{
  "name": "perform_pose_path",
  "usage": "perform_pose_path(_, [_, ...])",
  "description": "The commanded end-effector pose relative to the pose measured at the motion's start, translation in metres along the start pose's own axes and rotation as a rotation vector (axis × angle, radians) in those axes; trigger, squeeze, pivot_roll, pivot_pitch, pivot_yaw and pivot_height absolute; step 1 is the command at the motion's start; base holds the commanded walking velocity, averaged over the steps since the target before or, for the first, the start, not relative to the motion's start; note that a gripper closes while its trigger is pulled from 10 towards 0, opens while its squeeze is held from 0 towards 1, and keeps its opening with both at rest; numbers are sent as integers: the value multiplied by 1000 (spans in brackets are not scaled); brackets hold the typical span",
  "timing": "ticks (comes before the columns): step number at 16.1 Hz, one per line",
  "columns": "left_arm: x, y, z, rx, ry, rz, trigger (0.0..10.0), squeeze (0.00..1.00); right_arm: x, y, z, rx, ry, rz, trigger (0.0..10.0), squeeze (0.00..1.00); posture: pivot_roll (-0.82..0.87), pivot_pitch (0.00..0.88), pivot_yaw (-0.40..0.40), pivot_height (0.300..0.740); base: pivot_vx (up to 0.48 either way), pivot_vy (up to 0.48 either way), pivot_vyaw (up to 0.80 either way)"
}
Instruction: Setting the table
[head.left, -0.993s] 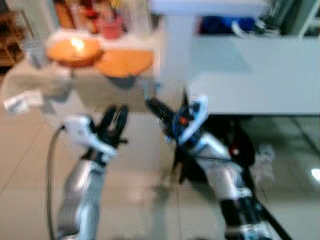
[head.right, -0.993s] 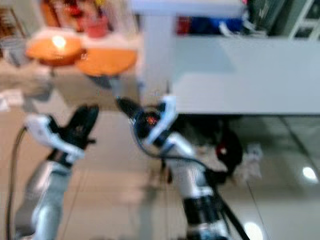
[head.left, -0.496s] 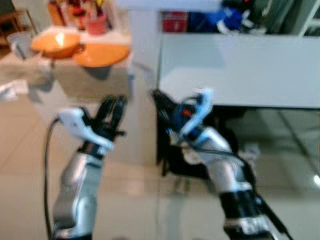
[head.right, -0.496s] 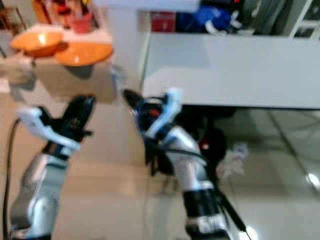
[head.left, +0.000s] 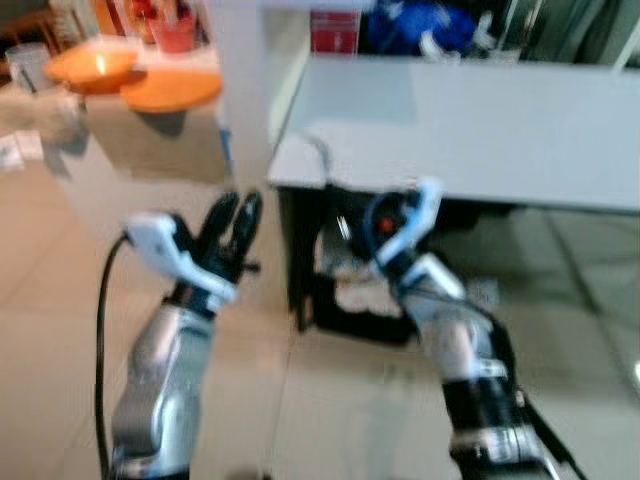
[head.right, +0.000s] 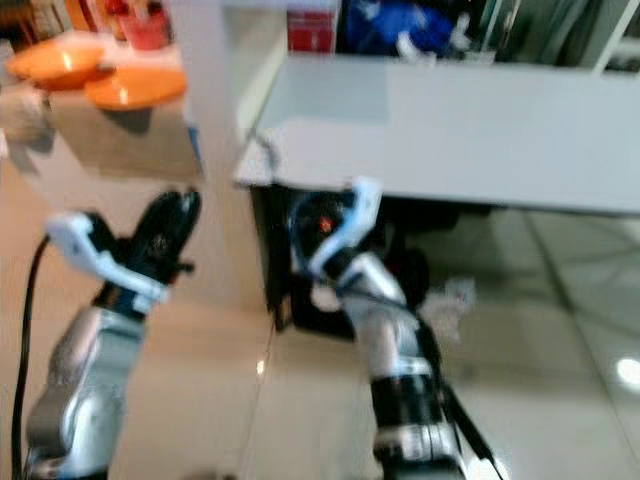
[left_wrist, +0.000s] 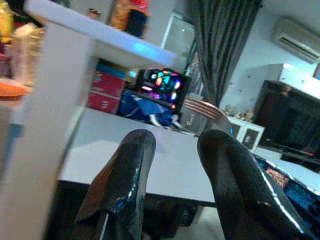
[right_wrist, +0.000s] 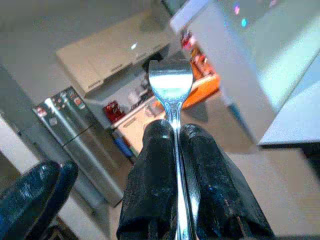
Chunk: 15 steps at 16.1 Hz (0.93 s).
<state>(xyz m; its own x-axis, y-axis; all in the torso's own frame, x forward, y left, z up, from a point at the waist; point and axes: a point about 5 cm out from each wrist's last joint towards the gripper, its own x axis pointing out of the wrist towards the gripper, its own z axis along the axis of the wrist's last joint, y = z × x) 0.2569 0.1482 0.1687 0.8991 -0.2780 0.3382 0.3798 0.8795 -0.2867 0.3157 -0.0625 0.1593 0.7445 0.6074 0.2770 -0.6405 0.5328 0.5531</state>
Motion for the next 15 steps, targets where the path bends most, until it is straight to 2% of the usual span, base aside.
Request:
perform_pose_path(1, [0,4,0,14,6,11,10000,0,3,3,-2,-1,1,-1,10000,0,-99,32,22,740,0,-428,0])
perform_pose_path(5, [2,1,5,25,-8,0,10000,0,3,-1,2,-7,-12,-28,10000,0,-101,39,19,740,0,-428,0])
perform_pose_path(15, [-2,0,-9,0,36,10,10000,0,-6,-13,-7,-30,27,-76,10000,0,-113,34,17,740,0,-426,0])
